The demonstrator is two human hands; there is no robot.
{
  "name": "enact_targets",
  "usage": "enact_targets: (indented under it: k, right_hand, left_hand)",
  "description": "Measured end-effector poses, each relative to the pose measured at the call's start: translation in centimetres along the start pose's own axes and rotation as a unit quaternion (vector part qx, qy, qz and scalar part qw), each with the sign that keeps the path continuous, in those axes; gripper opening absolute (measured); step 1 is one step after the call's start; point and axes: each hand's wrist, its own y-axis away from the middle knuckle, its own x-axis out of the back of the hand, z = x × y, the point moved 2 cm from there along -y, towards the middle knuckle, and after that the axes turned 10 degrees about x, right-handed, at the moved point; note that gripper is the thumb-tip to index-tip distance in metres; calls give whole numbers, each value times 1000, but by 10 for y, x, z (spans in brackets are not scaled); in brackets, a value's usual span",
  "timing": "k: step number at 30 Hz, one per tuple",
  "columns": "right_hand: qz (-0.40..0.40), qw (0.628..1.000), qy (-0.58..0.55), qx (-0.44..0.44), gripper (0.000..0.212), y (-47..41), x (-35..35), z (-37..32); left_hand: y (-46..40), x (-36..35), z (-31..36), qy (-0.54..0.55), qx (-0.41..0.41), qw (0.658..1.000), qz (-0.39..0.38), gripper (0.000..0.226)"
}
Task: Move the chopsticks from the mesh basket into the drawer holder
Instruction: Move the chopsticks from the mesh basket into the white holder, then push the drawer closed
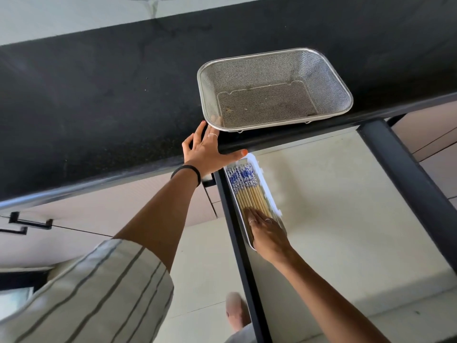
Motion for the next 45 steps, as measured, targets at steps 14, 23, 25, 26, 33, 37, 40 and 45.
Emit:
enact_targets:
  k: [14, 23, 25, 26, 33, 37, 40, 45]
  right_hand:
    - [-44, 998, -19, -40, 72, 5, 13, -7]
    - [-86, 995, -27, -40, 63, 32, 54, -3]
    - [-89, 995, -18, -43, 61, 40, 59, 2]
    - [-92, 995, -17, -41, 59, 44, 62, 4]
    - [-111, 992, -46, -30, 50, 84, 78, 20]
    - [-121, 992, -37, -15, 45, 115, 88, 38]
    - [-124, 992, -31, -4, 46, 139, 97, 54]
    - [-117, 992, -52, 15, 53, 181, 106, 79]
  left_hand:
    - [-3, -2, -2, -16, -5, 1000, -2, 100]
    - [15, -1, -2, -58, -33, 998, 3, 93]
    - [27, -3, 0, -55, -23, 998, 2, 92]
    - [34, -4, 2, -55, -16, 998, -1, 91]
    - [93, -18, 28, -25, 31, 999, -20, 83]
    - [141, -39, 58, 19, 50, 998, -16, 81]
    - [175, -58, 85, 23, 67, 997, -32, 80]
    - [221, -83, 125, 6, 60, 997, -44, 81]
